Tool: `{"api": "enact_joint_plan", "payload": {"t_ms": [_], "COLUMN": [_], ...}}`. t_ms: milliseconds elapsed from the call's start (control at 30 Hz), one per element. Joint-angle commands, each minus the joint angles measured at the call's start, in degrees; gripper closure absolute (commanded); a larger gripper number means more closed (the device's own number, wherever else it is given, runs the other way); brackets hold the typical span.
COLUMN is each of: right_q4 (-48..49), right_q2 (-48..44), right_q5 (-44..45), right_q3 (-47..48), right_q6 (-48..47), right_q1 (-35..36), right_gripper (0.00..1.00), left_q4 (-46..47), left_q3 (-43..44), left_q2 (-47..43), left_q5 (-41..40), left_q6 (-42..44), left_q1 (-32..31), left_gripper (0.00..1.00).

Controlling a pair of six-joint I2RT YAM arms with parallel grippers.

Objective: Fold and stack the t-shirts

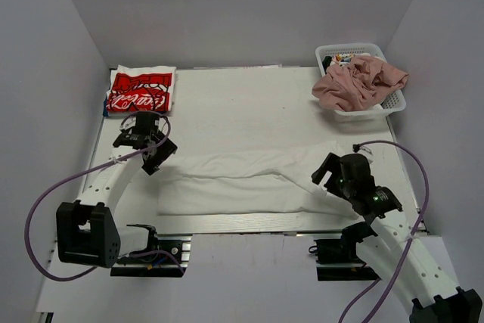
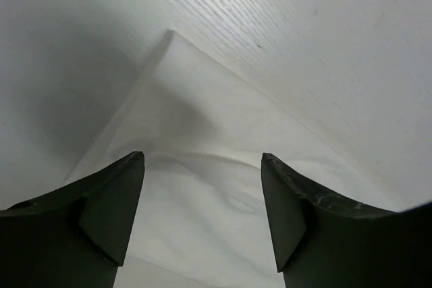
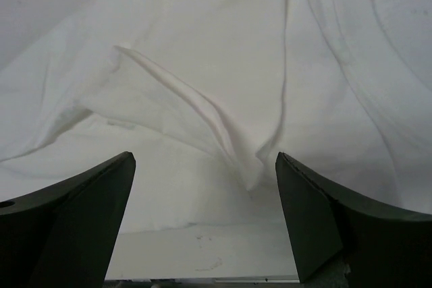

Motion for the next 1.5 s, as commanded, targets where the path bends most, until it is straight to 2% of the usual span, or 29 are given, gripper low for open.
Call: {"api": "enact_joint_plan", "payload": {"t_ms": [0,100,200,233,300,367,400,533,633,667,733,800,833,867,900,933,967,1033,1067,1100,1167,1233,1333,1467], "right_q4": [7.83,13.56,17.60,19.45,21.65,24.38,24.39,28.15,29.13,28.61,29.66,33.52,34.92,35.19,35.20,37.63,44.36,44.52,42.86,40.23,38.63,36.96,32.65,19.34], "right_q2": [2.13,8.28,14.79,19.76,23.05,31.03,31.06,43.95,50.91,55.80,59.08,66.46,72.23,73.85,75.26,77.45,79.47,83.51,84.14,84.58,82.50,80.90,76.60,74.39], "right_q5": [1.42,-1.57,-3.77,-4.12,-3.86,-3.24,-3.50,-3.68,-2.37,-3.58,-4.56,-8.49,-9.91,-10.44,-9.93,-9.14,-7.65,-9.21,-10.79,-11.15,-10.19,-9.31,-7.99,-6.23], "right_q3": [3.90,3.82,3.38,3.29,3.20,3.73,4.43,7.85,12.86,16.00,21.11,24.55,29.61,29.66,34.88,35.98,36.86,44.05,46.51,53.49,57.32,57.96,56.48,55.58], "right_q6": [-3.30,-5.41,-5.41,-5.41,-4.97,-4.18,-4.18,-3.83,-3.13,-2.95,-3.21,-3.65,-3.74,-4.00,-4.00,-4.18,-5.92,-8.64,-9.62,-10.67,-15.76,-18.06,-19.29,-16.23], "right_q1": [0.04,-0.14,0.04,0.04,-0.05,-0.14,-0.14,-0.49,-0.40,-0.23,0.12,-0.40,-0.14,-0.05,0.12,0.39,1.00,0.74,0.83,1.09,2.23,2.58,3.38,3.82], "right_gripper": [0.10,0.10,0.10,0.10,0.10,0.10,0.10,0.10,0.10,0.10,0.10,0.10,0.10,0.10,0.10,0.10,0.10,0.10,0.10,0.10,0.10,0.10,0.10,0.10], "left_q4": [5.98,9.50,12.40,12.40,12.40,11.27,11.26,9.78,8.01,7.23,5.04,0.56,-2.42,-3.75,-4.90,-5.43,-5.44,-6.32,-7.27,-9.20,-13.41,-15.36,-13.54,-9.58], "left_q3": [1.40,1.40,-0.17,-1.14,-4.73,-9.38,-10.81,-15.82,-17.40,-17.93,-18.55,-18.55,-18.03,-17.24,-17.24,-16.63,-16.62,-18.89,-19.95,-21.01,-20.94,-17.52,-10.48,-6.61], "left_q2": [2.37,7.03,10.80,11.52,12.05,12.75,12.75,13.28,11.80,11.18,9.07,7.05,4.95,3.80,2.66,1.69,-0.24,-2.79,-2.80,-5.33,-10.24,-12.64,-13.17,-6.27], "left_q5": [7.00,10.62,14.47,14.49,13.71,13.18,13.17,13.17,14.31,17.71,19.50,20.29,20.29,20.29,20.29,20.82,21.52,24.50,25.56,26.26,24.62,22.32,20.64,18.28], "left_q6": [3.22,4.98,6.83,6.83,6.83,6.31,5.78,4.37,2.79,2.79,3.32,3.32,3.32,3.32,3.32,3.32,3.32,3.32,3.32,2.62,2.09,2.09,4.44,7.27], "left_q1": [-0.80,-2.03,-3.61,-4.48,-5.37,-6.68,-6.68,-8.87,-10.99,-10.99,-13.18,-14.85,-15.47,-16.00,-17.04,-17.58,-18.10,-19.69,-19.69,-20.56,-21.36,-21.89,-23.11,-25.31], "left_gripper": [0.20,0.20,0.27,0.28,0.28,0.29,0.29,0.35,0.36,0.36,0.36,0.37,0.37,0.37,0.37,0.37,0.37,0.37,0.37,0.37,0.37,0.36,0.34,0.34]}}
